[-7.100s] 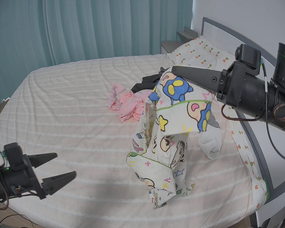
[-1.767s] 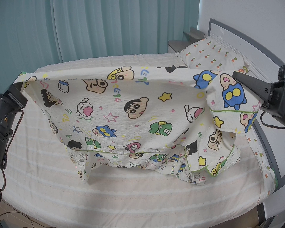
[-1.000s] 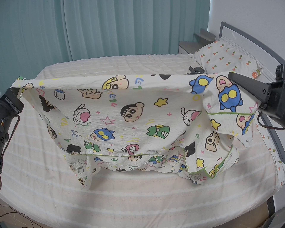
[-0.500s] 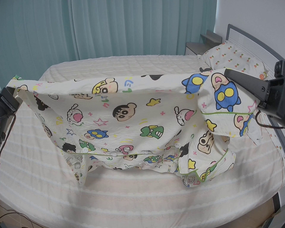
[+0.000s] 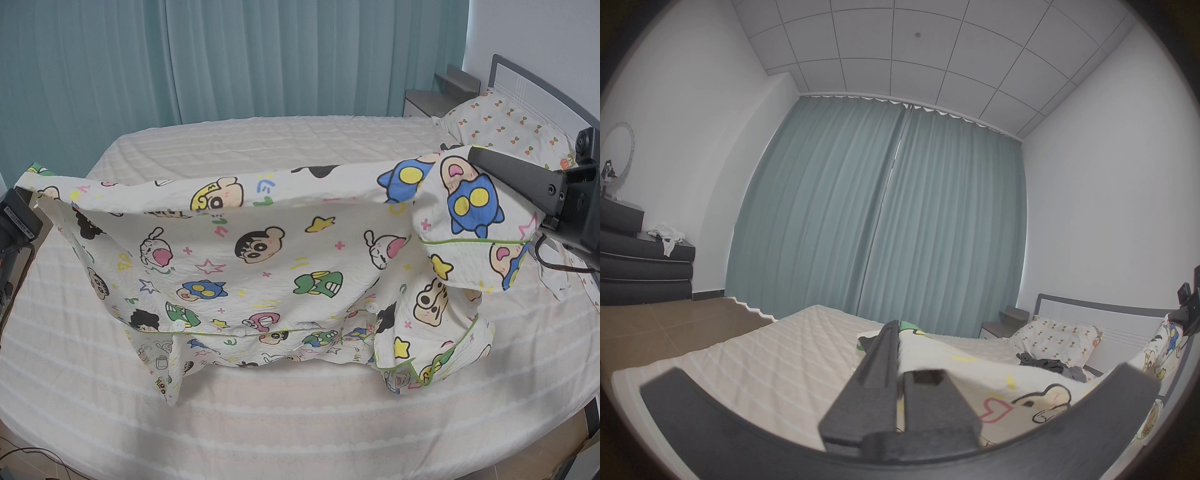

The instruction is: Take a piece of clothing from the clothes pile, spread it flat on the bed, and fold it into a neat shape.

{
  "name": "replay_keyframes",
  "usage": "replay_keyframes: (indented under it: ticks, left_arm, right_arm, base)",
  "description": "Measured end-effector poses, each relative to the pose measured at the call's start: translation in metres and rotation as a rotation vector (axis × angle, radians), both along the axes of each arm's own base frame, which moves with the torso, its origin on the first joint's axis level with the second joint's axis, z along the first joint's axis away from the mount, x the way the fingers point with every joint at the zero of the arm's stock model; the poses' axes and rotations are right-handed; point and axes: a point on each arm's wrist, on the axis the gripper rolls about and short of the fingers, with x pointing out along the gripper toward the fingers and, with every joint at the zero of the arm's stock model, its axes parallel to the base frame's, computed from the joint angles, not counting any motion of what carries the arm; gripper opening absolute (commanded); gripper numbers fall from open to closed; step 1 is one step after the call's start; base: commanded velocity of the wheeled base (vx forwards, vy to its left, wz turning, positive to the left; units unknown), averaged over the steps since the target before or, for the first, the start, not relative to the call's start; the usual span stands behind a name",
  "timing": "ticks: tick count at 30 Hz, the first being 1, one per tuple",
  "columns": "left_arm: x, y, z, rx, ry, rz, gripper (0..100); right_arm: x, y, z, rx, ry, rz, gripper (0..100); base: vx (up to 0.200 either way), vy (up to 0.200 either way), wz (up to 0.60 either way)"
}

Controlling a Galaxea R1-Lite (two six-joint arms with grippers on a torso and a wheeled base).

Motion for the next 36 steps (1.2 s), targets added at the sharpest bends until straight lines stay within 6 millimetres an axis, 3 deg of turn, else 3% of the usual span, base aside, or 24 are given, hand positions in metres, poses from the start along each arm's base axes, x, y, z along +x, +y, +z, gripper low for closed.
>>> replay_keyframes:
  ticks: [5, 17, 26, 36]
  left_arm:
    - [-0.001, 0.000, 0.000, 0.001, 0.000, 0.001, 0]
    - [-0.001, 0.001, -0.001, 0.002, 0.003, 0.000, 0]
    - [-0.003, 0.001, -0.004, 0.005, 0.011, -0.003, 0]
    - [-0.009, 0.002, -0.005, 0.005, 0.005, -0.002, 0]
  right_arm:
    - [0.000, 0.000, -0.002, -0.004, 0.005, 0.001, 0]
    - [0.000, 0.000, -0.004, -0.013, 0.001, -0.004, 0]
    - [-0.004, -0.002, -0.011, -0.052, -0.033, -0.013, 0]
    - [-0.027, -0.006, -0.007, -0.029, -0.072, 0.025, 0]
  base:
    - [0.000, 0.200, 0.00]
    - [0.000, 0.000, 0.00]
    - [-0.200, 0.000, 0.00]
    - [-0.200, 0.000, 0.00]
